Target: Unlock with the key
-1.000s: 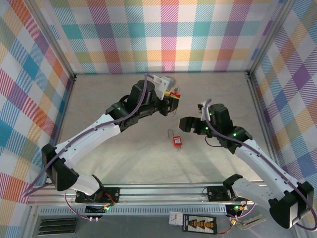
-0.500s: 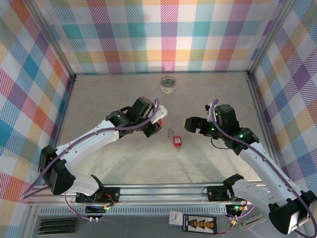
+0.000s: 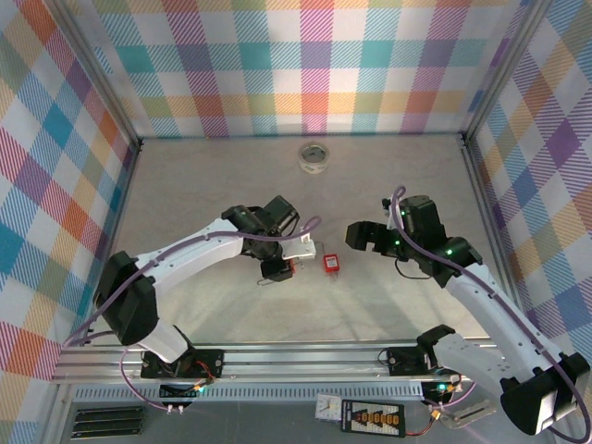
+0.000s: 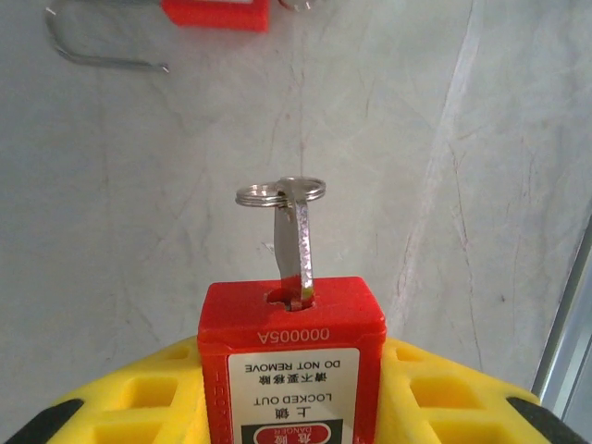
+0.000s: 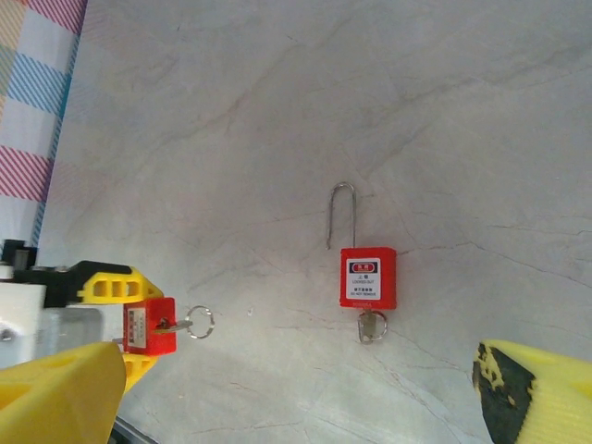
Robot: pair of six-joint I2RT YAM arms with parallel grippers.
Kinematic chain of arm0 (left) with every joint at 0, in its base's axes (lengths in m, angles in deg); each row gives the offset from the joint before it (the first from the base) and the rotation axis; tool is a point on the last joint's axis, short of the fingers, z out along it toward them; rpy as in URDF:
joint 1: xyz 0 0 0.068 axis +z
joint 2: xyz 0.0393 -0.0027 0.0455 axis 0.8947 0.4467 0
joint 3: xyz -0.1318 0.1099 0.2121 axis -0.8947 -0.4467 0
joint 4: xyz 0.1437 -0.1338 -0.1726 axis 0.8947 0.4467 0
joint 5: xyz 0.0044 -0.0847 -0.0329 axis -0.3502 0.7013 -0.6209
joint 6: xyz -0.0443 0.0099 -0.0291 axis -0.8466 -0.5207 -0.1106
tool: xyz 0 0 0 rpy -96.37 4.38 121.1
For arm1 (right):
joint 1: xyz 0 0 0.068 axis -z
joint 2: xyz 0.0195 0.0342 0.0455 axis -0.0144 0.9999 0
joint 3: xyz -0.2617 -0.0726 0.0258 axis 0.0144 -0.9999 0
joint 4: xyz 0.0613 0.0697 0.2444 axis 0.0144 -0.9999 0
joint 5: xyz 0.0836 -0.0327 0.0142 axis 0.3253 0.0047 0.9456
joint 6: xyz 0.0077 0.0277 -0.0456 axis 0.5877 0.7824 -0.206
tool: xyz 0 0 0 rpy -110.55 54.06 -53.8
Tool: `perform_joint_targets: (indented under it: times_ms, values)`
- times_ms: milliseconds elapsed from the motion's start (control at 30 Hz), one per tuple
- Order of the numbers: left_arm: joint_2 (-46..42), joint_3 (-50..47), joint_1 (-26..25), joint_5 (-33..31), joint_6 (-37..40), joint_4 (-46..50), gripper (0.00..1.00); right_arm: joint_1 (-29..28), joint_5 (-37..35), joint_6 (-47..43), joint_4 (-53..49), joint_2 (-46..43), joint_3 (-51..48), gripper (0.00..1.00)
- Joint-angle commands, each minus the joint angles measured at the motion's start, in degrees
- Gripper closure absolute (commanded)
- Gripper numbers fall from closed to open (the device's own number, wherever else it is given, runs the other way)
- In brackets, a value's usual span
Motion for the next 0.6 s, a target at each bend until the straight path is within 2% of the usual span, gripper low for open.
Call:
perform_joint_targets:
  times_ms: [0, 567]
  values:
    - [3.39, 0.73, -0.06, 0.83, 3.09, 1.72, 1.00, 0.40, 0.09, -1.98, -2.01, -1.12, 0.42, 0.04]
    - [15.16, 3.77, -1.43, -2.24, 4.78, -3.05, 1.00, 2.21, -0.13, -3.22, -4.52, -3.85, -1.17, 0.04]
